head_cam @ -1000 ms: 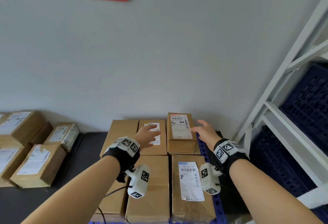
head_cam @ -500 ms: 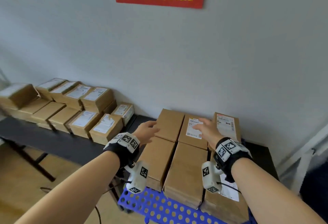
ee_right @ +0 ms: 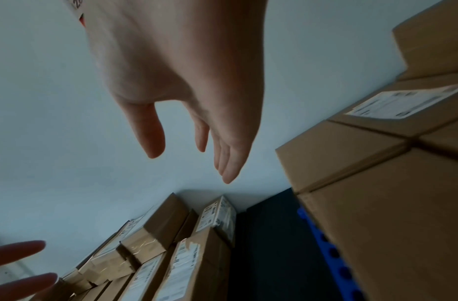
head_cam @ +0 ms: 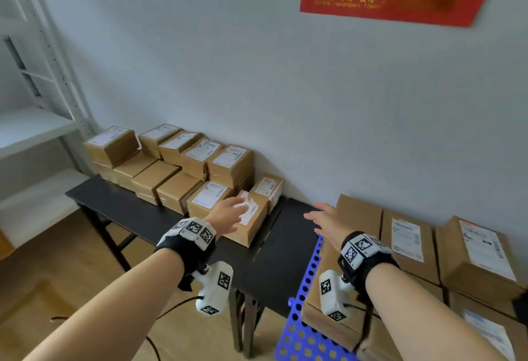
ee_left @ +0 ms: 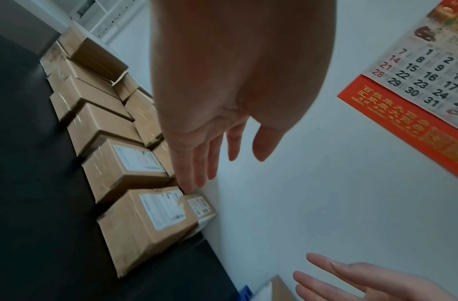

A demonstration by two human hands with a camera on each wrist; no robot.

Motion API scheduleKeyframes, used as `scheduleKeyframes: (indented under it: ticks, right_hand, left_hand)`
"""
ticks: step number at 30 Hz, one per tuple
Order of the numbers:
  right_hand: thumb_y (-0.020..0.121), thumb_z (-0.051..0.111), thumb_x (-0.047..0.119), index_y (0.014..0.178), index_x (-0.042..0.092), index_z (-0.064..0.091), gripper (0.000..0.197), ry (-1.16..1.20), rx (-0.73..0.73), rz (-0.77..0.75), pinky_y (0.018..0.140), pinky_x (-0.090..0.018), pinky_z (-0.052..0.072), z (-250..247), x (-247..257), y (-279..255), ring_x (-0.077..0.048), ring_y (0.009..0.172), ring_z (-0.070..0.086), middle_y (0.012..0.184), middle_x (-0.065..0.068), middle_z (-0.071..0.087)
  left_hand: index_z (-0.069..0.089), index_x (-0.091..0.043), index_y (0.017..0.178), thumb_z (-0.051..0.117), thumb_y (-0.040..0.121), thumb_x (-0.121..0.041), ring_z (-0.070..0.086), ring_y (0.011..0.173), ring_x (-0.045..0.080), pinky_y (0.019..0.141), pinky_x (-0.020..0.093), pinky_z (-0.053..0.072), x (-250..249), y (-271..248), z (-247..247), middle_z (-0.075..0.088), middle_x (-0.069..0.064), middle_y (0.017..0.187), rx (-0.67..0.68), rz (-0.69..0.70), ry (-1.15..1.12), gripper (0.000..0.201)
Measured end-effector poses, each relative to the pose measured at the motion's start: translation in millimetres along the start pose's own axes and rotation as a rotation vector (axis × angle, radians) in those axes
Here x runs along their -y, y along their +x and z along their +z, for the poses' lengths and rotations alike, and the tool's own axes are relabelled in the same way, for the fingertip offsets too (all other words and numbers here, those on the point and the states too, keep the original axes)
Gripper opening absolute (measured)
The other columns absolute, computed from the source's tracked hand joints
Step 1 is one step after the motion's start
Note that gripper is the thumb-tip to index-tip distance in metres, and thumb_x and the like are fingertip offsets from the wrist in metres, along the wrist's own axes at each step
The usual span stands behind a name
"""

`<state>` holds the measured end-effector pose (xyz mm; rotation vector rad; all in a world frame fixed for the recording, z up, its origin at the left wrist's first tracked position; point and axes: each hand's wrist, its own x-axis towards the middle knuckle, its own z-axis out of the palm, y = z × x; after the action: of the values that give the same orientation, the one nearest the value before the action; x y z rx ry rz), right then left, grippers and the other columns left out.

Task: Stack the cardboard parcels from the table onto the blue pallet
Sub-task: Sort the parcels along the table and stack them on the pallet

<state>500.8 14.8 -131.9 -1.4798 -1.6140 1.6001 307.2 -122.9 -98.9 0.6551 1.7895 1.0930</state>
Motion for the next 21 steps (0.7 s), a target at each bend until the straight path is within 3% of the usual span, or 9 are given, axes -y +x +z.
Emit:
scheduleKeyframes:
  ticks: [3,6,9,11,14,21]
  right_hand:
    - [0.087,0.062,0.008,0.138,0.011,0.042,0.054,0.029,-0.008,0.01,0.095,-0.035,0.043,45,17,13,-0.028,0.128,0.044,0.14,-0.013,0.044]
    - [0.088,0.06,0.007,0.14,0.01,0.04,0.056,0.034,-0.013,0.019,0.095,-0.035,0.042,88,34,25,-0.028,0.129,0.043,0.14,-0.014,0.044]
    - [0.088,0.06,0.007,0.141,0.009,0.038,0.057,0.035,-0.017,0.021,0.093,-0.033,0.041,124,52,38,-0.027,0.127,0.044,0.138,-0.013,0.047]
    - [0.087,0.061,0.008,0.141,0.009,0.038,0.059,0.026,-0.019,0.022,0.095,-0.033,0.041,145,61,50,-0.027,0.126,0.045,0.14,-0.013,0.047]
    - [0.085,0.065,0.014,0.14,0.011,0.04,0.061,-0.025,-0.037,0.021,0.106,-0.041,0.039,170,73,67,-0.026,0.127,0.047,0.14,-0.012,0.047]
    - [0.087,0.064,0.027,0.146,0.012,0.03,0.069,-0.149,-0.053,0.02,0.11,-0.044,0.035,209,92,123,-0.027,0.133,0.04,0.149,-0.01,0.035]
  left_hand:
    - [0.041,-0.015,0.139,0.051,0.095,-0.022,0.048,0.122,0.025,0.102,0.038,0.04,3,24,-49,0.048,0.011,0.135,0.007,0.001,0.0,0.046]
    - [0.04,-0.014,0.14,0.051,0.095,-0.017,0.048,0.12,0.024,0.095,0.034,0.041,4,47,-95,0.047,0.011,0.136,0.028,-0.001,-0.001,0.046]
    - [0.04,-0.014,0.14,0.05,0.096,-0.016,0.044,0.128,0.028,0.1,0.038,0.04,4,71,-135,0.043,0.012,0.141,0.042,-0.014,0.019,0.045]
    - [0.042,-0.015,0.138,0.051,0.095,-0.018,0.048,0.124,0.026,0.099,0.038,0.042,2,88,-156,0.047,0.011,0.138,0.033,-0.009,0.041,0.044]
    - [0.042,-0.015,0.138,0.054,0.094,-0.021,0.051,0.119,0.024,0.099,0.038,0.044,-3,114,-182,0.052,0.01,0.131,0.046,0.004,0.059,0.046]
    - [0.04,-0.015,0.139,0.048,0.096,-0.023,0.047,0.125,0.025,0.097,0.036,0.043,-17,173,-209,0.048,0.01,0.136,0.062,0.035,0.035,0.044]
